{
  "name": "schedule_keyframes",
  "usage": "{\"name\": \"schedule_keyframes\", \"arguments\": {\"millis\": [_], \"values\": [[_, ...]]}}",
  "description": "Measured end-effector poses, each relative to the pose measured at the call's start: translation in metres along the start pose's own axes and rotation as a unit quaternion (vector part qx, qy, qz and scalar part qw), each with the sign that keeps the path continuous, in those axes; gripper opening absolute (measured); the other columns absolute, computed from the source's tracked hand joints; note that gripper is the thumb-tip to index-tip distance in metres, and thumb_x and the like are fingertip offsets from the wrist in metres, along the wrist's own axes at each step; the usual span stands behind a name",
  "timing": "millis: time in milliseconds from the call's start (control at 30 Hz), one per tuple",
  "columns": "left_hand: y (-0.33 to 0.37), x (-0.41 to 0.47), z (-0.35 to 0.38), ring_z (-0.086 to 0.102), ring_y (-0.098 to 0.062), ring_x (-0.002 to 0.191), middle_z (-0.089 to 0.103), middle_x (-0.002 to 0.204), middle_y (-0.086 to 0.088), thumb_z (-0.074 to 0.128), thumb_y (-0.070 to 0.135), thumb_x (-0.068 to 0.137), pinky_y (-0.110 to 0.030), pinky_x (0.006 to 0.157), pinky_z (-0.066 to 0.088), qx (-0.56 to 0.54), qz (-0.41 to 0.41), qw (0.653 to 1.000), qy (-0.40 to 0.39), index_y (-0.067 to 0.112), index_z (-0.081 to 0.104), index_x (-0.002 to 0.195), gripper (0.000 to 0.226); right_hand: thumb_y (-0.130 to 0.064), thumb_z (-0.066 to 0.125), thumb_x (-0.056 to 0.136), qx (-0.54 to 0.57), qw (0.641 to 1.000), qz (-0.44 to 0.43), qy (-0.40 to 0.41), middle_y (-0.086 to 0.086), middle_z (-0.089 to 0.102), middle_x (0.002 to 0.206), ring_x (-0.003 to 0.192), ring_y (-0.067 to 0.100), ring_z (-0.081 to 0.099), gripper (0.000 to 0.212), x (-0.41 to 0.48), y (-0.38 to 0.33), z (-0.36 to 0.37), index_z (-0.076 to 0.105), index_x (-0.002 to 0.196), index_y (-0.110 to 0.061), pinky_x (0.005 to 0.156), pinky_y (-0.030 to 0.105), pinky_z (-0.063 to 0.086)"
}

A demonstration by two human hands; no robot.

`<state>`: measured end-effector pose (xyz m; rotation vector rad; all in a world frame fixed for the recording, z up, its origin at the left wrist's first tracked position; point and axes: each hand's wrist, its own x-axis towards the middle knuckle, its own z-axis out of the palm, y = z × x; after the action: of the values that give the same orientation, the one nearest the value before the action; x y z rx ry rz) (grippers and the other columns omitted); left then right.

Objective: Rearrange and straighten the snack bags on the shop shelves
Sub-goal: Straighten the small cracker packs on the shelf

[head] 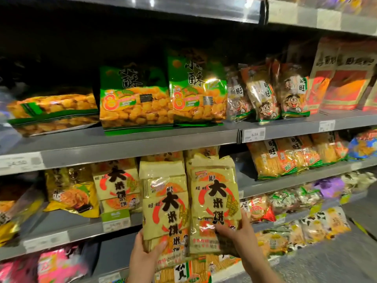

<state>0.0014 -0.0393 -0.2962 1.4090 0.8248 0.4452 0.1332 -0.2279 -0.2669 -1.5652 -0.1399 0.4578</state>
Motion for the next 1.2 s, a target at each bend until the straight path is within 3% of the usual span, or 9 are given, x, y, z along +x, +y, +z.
{"name": "schedule_keyframes", "arguments": {"millis": [200,333,433,567,700,800,967,1100,1200], "values": [[0.022,0.036,0.024,0.053,-0.019,0.106,0.060,0.112,0.006,0.071,0.019,0.079,-0.038,0.096,0.042,-0.031,0.027,0.998,0.038,0.028,0.041,0.125,0.055,-0.011,0.080,0.068,0.004,0.998,-0.031,-0.057,0.006,0.071,0.096,0.078,0.022,0.072,0.053,0.064,-0.026,-0.002,0.051,0.111,-0.022,0.059,0.035,0.059],[0.040,0.060,0.035,0.057,-0.005,0.098,0.060,0.108,0.013,0.065,0.012,0.083,-0.025,0.082,0.042,-0.063,0.077,0.993,0.061,0.033,0.042,0.125,0.052,-0.009,0.077,0.070,-0.002,0.992,-0.075,-0.099,0.002,0.069,0.105,0.089,0.017,0.070,0.058,0.103,-0.038,-0.003,0.048,0.117,-0.026,0.065,0.027,0.057],[0.041,0.075,0.045,0.057,-0.001,0.097,0.062,0.106,0.014,0.064,0.008,0.083,-0.030,0.090,0.042,-0.058,0.100,0.989,0.095,0.033,0.047,0.119,0.047,-0.006,0.075,0.072,-0.013,0.989,-0.103,-0.102,-0.003,0.068,0.103,0.093,0.013,0.068,0.058,0.127,-0.036,-0.002,0.047,0.118,-0.028,0.065,0.023,0.056],[0.036,0.100,0.046,0.054,-0.015,0.109,0.059,0.117,0.002,0.065,0.017,0.083,-0.038,0.099,0.040,0.002,0.115,0.977,0.179,0.025,0.050,0.123,0.043,-0.017,0.080,0.066,-0.104,0.983,-0.150,-0.018,-0.010,0.064,0.101,0.101,0.014,0.062,0.052,0.149,-0.025,0.009,0.054,0.109,-0.032,0.077,0.027,0.054],[0.031,0.108,0.050,0.049,-0.029,0.109,0.046,0.125,-0.015,0.064,0.036,0.081,-0.045,0.088,0.044,0.173,0.089,0.938,0.287,0.010,0.042,0.129,0.058,-0.048,0.080,0.061,-0.250,0.951,-0.107,0.145,0.004,0.045,0.129,0.119,0.023,0.043,0.091,0.151,-0.002,0.020,0.037,0.136,-0.019,0.095,0.045,0.043],[0.028,0.103,0.065,0.052,-0.039,0.102,0.045,0.120,-0.022,0.062,0.047,0.079,-0.047,0.079,0.048,0.145,-0.005,0.931,0.335,0.003,0.035,0.123,0.068,-0.056,0.072,0.067,-0.172,0.973,0.023,0.153,0.016,0.049,0.132,0.118,0.034,0.051,0.096,0.144,0.010,0.031,0.028,0.139,-0.008,0.092,0.051,0.047],[0.021,0.109,0.075,0.062,-0.028,0.087,0.057,0.113,-0.021,0.064,0.043,0.079,-0.038,0.065,0.055,-0.167,-0.150,0.942,0.248,0.003,0.036,0.127,0.069,-0.037,0.073,0.076,0.017,0.984,0.114,0.134,0.016,0.053,0.125,0.107,0.030,0.056,0.081,0.148,0.014,0.044,0.028,0.139,-0.014,0.098,0.049,0.045],[0.029,0.104,0.079,0.051,-0.032,0.116,0.050,0.132,-0.022,0.062,0.026,0.085,-0.039,0.089,0.048,-0.325,-0.160,0.911,0.196,0.000,0.053,0.108,0.036,-0.018,0.075,0.077,0.228,0.952,0.166,0.117,0.014,0.045,0.136,0.119,0.026,0.050,0.083,0.148,0.009,0.046,0.024,0.143,-0.019,0.104,0.036,0.040],[0.036,0.102,0.081,0.046,-0.034,0.124,0.046,0.136,-0.021,0.060,0.024,0.086,-0.041,0.095,0.046,-0.362,-0.160,0.901,0.181,0.001,0.045,0.126,0.048,-0.012,0.070,0.081,0.295,0.931,0.191,0.094,0.016,0.040,0.143,0.132,0.027,0.040,0.082,0.143,0.003,0.048,0.020,0.146,-0.010,0.113,0.036,0.030]]}}
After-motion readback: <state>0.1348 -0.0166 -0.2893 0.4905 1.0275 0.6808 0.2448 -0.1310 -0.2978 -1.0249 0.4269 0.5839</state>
